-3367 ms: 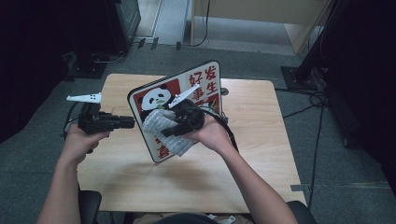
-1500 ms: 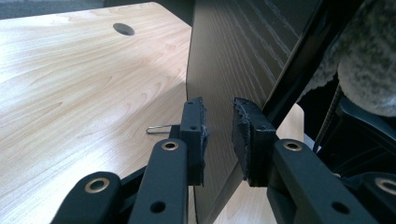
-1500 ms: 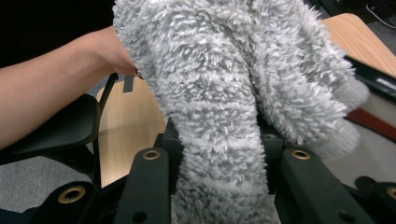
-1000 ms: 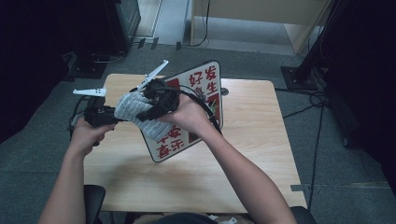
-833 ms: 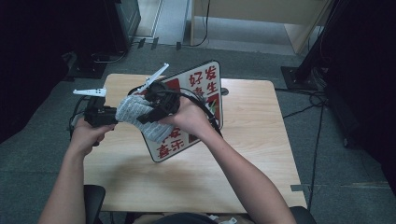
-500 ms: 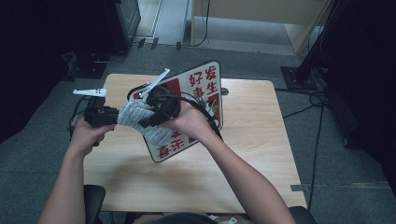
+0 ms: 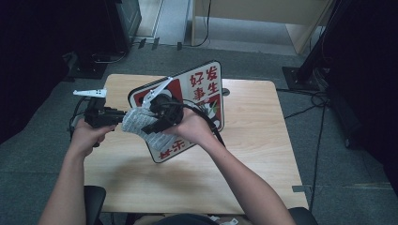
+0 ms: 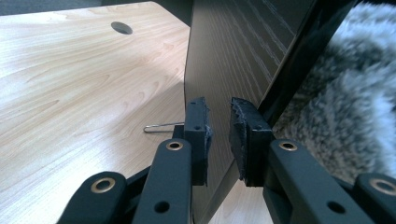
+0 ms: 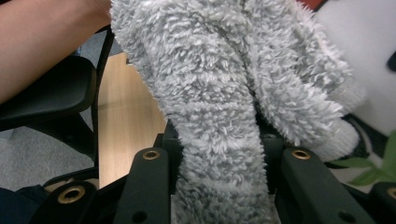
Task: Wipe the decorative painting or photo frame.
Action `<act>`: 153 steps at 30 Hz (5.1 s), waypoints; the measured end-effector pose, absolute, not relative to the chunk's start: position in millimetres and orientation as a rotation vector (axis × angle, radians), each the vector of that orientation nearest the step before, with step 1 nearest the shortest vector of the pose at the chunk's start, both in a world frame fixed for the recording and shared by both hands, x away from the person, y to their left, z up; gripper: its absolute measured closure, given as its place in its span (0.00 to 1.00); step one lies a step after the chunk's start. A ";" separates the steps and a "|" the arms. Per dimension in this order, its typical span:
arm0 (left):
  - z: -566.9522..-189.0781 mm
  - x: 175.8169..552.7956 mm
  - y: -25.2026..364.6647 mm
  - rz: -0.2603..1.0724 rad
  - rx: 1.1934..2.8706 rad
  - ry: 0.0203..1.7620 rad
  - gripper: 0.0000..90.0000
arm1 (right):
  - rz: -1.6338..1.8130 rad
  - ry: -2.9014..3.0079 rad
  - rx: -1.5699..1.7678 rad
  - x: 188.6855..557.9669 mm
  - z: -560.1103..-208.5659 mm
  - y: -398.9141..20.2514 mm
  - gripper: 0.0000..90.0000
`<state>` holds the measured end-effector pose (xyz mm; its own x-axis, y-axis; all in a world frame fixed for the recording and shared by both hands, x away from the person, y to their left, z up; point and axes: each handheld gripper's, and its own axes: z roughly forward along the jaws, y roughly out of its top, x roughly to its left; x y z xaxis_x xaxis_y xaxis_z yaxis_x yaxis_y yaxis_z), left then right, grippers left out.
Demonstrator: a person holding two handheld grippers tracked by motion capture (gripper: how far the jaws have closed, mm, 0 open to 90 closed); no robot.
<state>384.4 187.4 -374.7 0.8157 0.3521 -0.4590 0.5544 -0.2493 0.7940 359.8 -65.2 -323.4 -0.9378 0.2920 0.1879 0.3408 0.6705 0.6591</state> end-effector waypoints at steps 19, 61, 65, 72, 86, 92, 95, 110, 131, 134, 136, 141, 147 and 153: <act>-374.5 383.7 187.4 -0.236 1.868 0.687 0.88 | -1.117 -2.797 -0.531 355.0 -346.2 -69.0 0.74; -375.8 383.0 187.0 -0.232 1.874 0.694 0.87 | -1.086 -2.742 -0.549 342.0 -416.7 -80.3 0.74; -375.9 382.8 186.7 -0.232 1.877 0.696 0.87 | -1.078 -2.741 -0.543 341.1 -423.5 -81.2 0.74; -376.6 383.0 186.2 -0.230 1.885 0.696 0.86 | -1.075 -2.724 -0.552 338.9 -436.2 -83.9 0.74; -377.4 383.3 186.4 -0.227 1.886 0.702 0.84 | -1.034 -2.703 -0.563 334.2 -463.9 -87.0 0.74; -377.2 383.0 186.1 -0.224 1.886 0.707 0.82 | -1.018 -2.691 -0.581 332.2 -469.9 -87.9 0.73; -377.1 383.2 186.4 -0.224 1.891 0.707 0.82 | -1.014 -2.691 -0.579 332.2 -469.5 -88.4 0.73; -375.7 382.8 187.5 -0.176 1.888 0.745 0.67 | -1.008 -2.697 -0.588 328.0 -457.9 -94.0 0.73; -370.0 373.3 202.1 -0.004 1.918 0.797 0.44 | -1.116 -2.694 -0.505 325.1 -381.1 -81.7 0.73; -368.4 371.0 206.4 0.006 1.913 0.799 0.44 | -1.123 -2.702 -0.485 326.1 -369.6 -76.6 0.73; -368.0 369.8 208.7 0.021 1.910 0.808 0.44 | -1.126 -2.703 -0.477 326.8 -362.0 -73.0 0.73; -367.5 366.4 213.1 0.010 1.901 0.817 0.44 | -1.122 -2.714 -0.446 328.9 -350.1 -65.3 0.73; -367.7 361.9 218.1 0.004 1.898 0.830 0.44 | -1.127 -2.725 -0.400 330.8 -336.2 -56.7 0.73; -367.0 356.9 224.8 0.013 1.890 0.847 0.44 | -1.137 -2.731 -0.356 332.9 -322.9 -46.0 0.73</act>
